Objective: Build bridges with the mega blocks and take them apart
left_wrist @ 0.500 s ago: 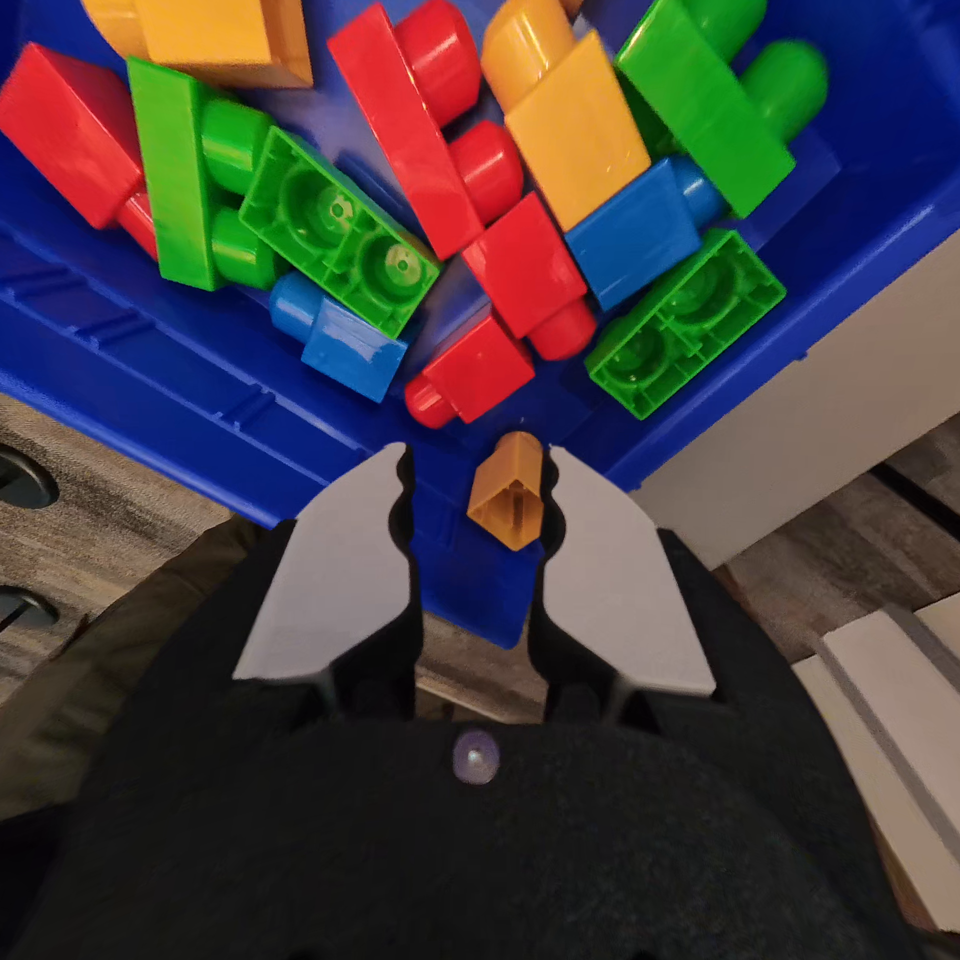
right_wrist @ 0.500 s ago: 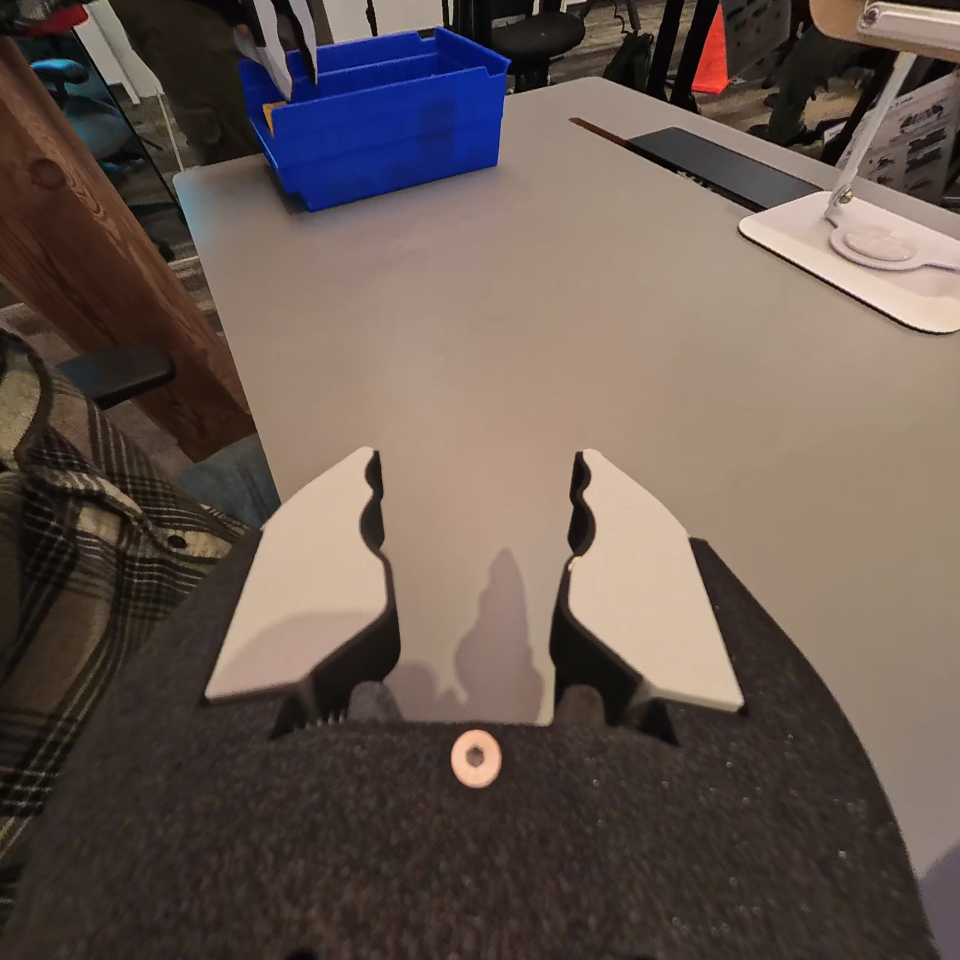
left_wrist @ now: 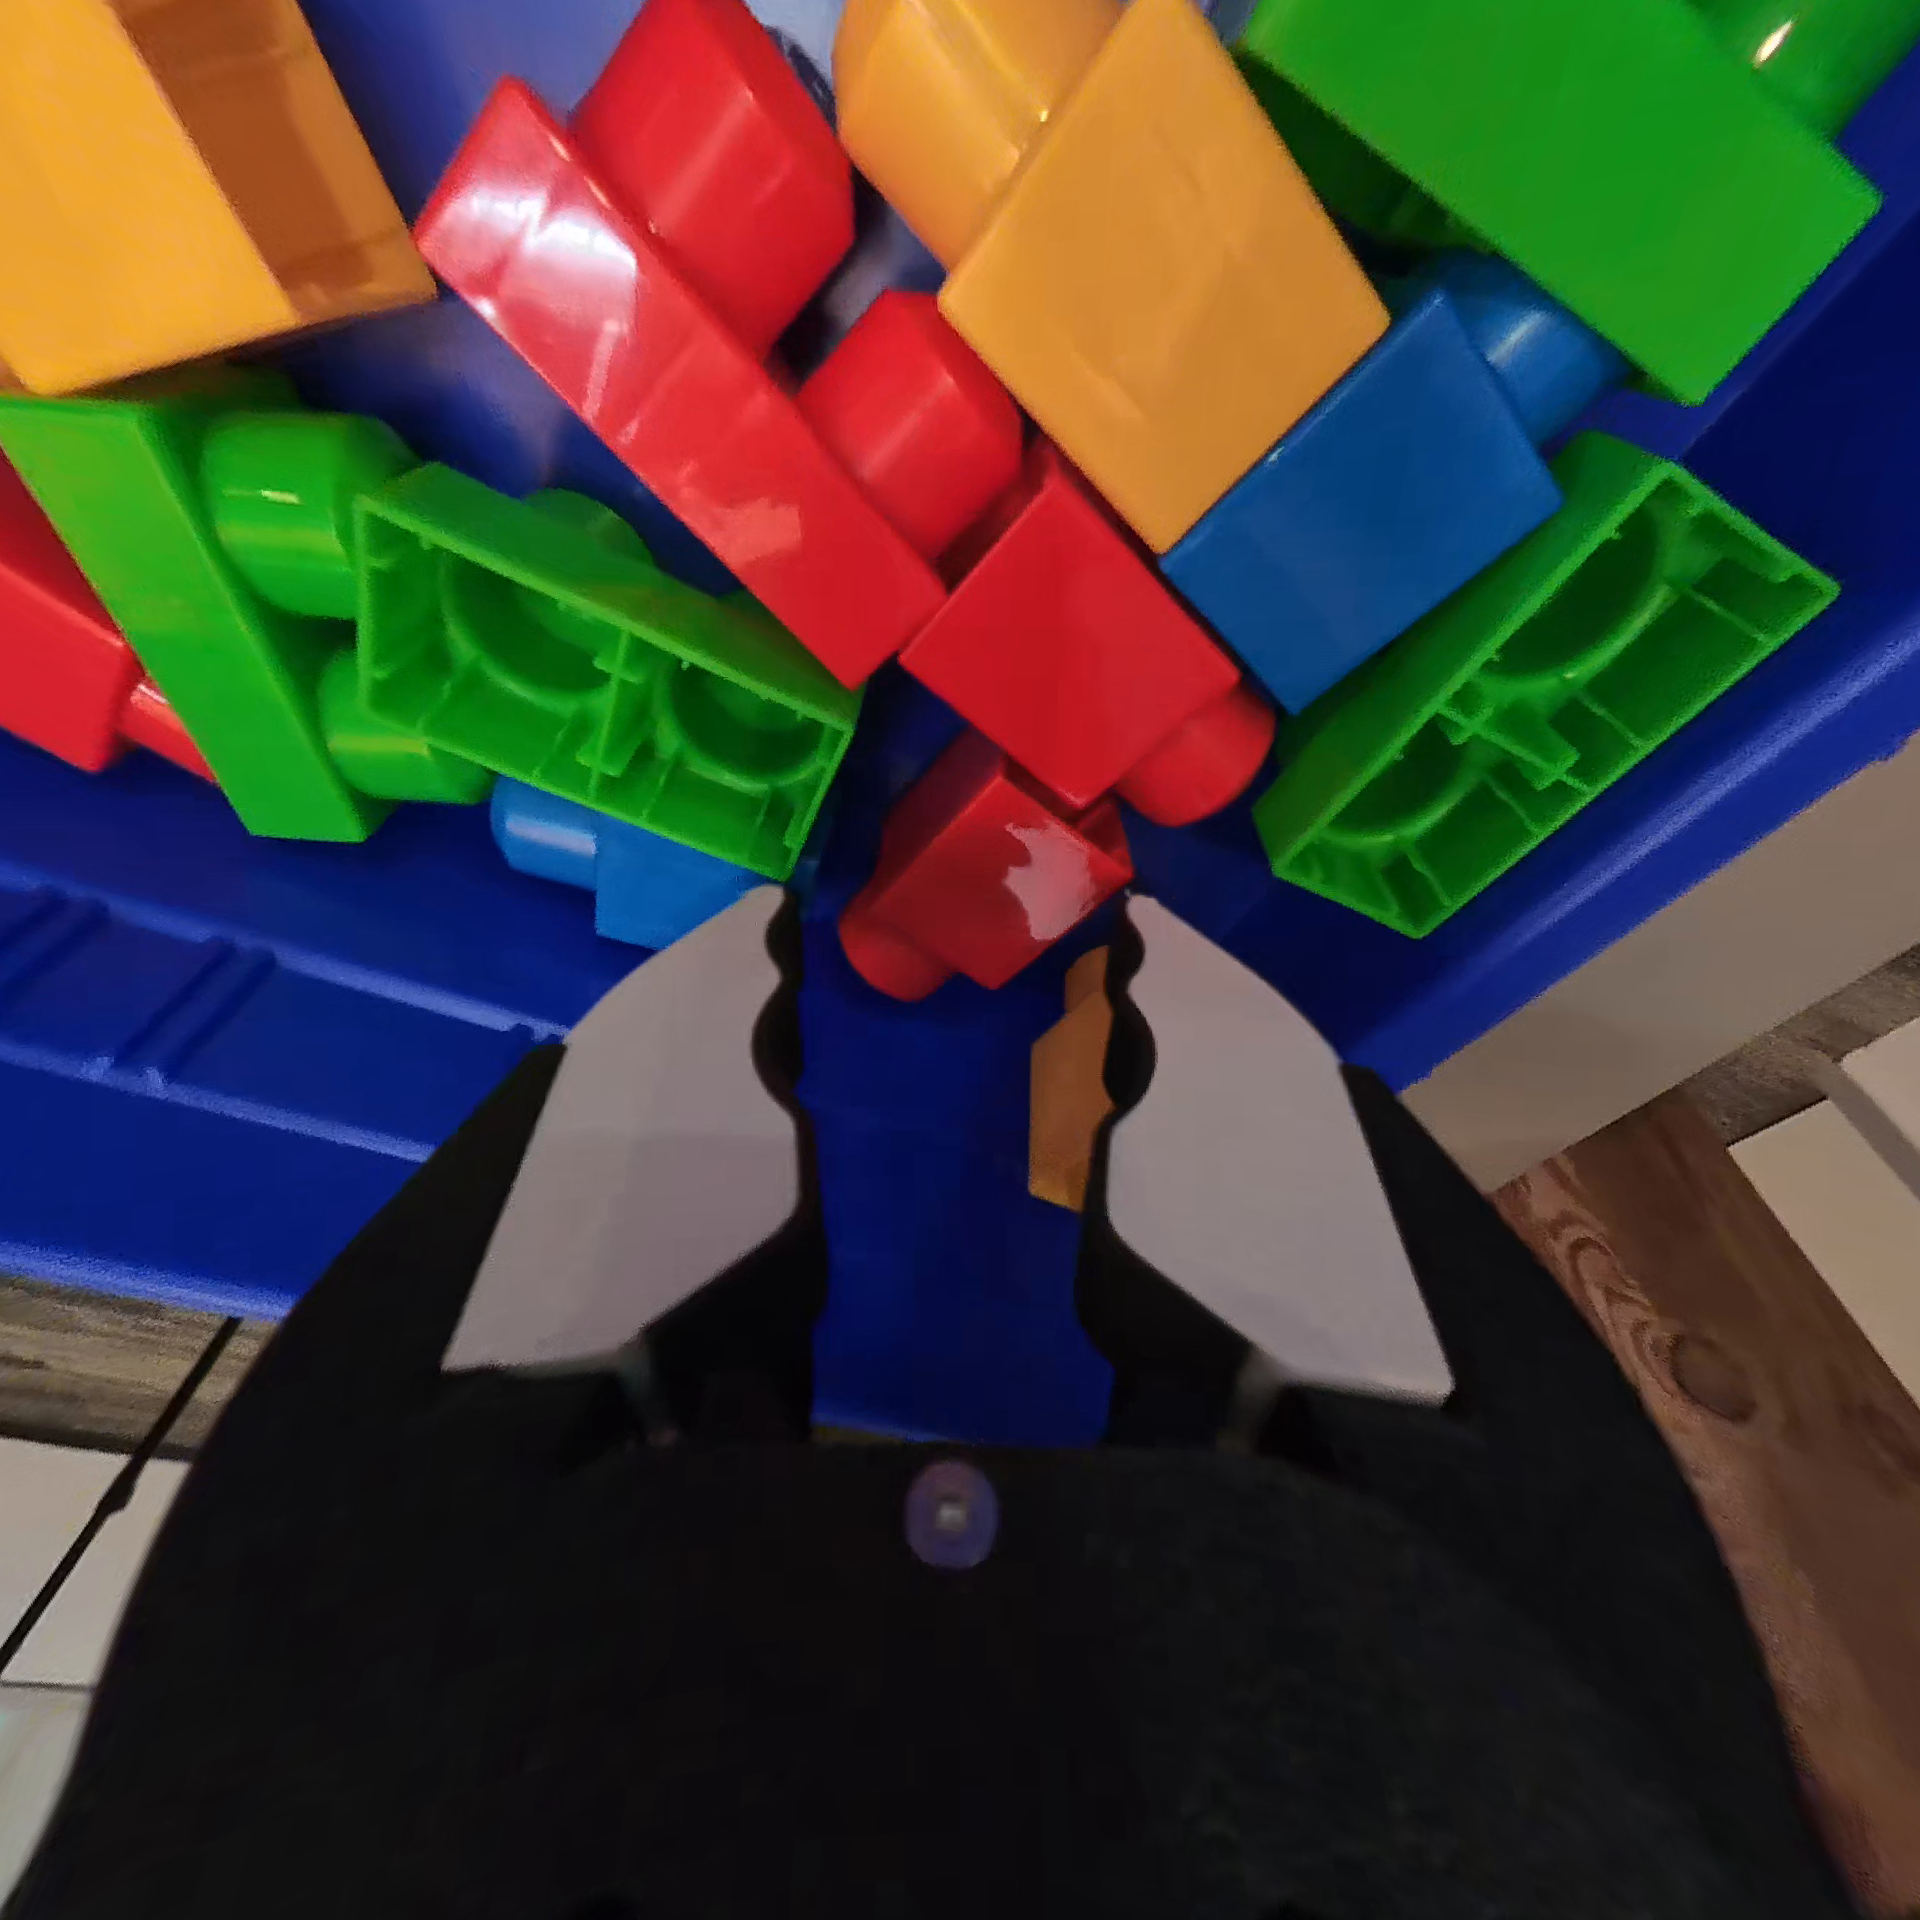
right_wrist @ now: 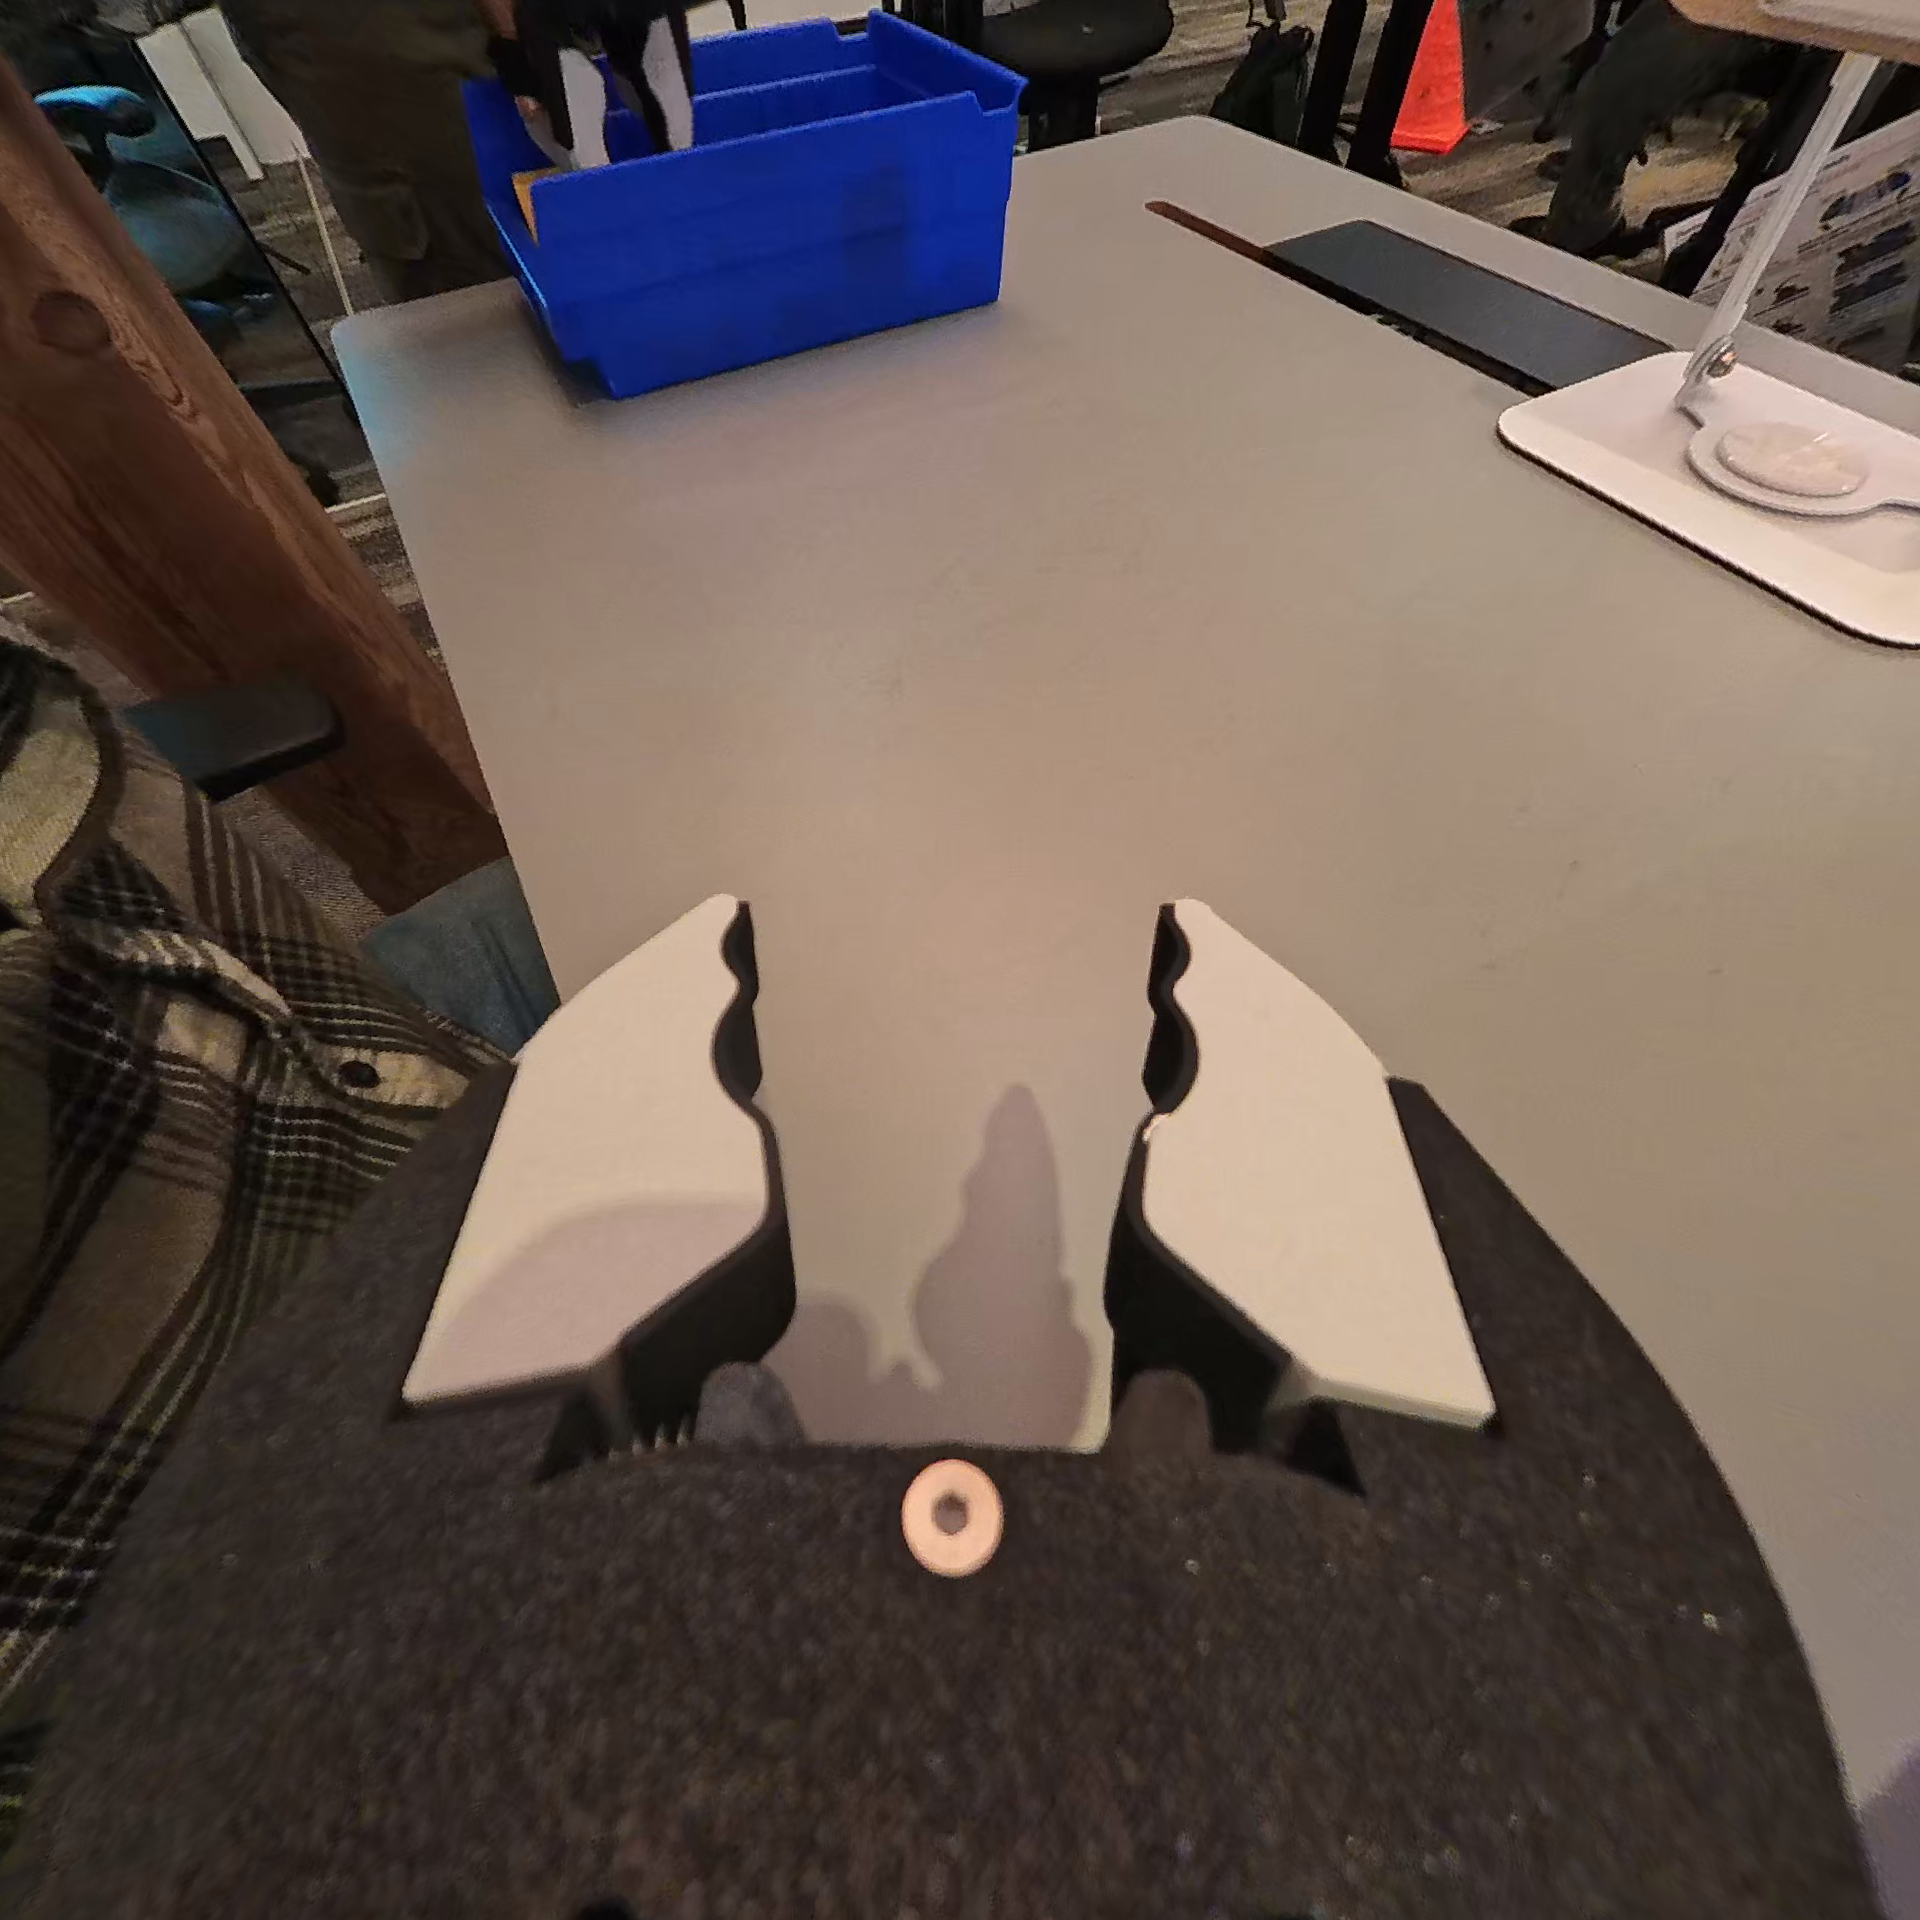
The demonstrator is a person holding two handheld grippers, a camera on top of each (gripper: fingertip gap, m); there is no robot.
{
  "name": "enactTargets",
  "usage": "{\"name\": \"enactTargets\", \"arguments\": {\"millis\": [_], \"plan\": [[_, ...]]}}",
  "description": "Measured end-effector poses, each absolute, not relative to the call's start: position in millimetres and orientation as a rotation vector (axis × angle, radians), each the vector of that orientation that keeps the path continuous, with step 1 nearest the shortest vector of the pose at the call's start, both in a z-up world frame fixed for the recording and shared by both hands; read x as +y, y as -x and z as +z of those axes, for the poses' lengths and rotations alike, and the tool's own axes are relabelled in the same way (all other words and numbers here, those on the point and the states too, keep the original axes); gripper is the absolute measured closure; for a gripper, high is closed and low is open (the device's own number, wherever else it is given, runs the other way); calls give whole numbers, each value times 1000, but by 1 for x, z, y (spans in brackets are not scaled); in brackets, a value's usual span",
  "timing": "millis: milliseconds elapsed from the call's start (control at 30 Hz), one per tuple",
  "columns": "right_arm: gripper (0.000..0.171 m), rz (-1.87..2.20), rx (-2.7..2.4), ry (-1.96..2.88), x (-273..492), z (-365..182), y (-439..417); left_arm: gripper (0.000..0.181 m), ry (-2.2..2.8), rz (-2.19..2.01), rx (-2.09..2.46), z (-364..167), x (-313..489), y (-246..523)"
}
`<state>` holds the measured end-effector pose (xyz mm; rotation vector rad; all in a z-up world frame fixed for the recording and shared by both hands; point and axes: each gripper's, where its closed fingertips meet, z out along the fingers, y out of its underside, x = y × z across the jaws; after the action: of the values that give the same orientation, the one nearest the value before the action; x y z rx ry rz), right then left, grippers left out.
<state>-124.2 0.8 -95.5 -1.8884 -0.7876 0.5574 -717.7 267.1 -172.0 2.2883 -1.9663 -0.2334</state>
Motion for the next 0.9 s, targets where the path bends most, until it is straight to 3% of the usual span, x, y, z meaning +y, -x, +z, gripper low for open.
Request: {"name": "enactTargets", "arguments": {"millis": [133, 500, 767, 900], "plan": [[99, 563, -800, 1885, 2, -96, 126, 116, -2254, -285, -1954, -170, 269, 723], [100, 567, -800, 1881, -1, -96, 122, 112, -2199, -307, -2018, -173, 271, 724], [100, 547, -802, 1884, -1, -94, 121, 134, -2150, -302, -2086, -166, 266, 716], [99, 553, -812, 1881, 2, -94, 124, 136, -2125, -287, -2050, -169, 257, 723]]}}
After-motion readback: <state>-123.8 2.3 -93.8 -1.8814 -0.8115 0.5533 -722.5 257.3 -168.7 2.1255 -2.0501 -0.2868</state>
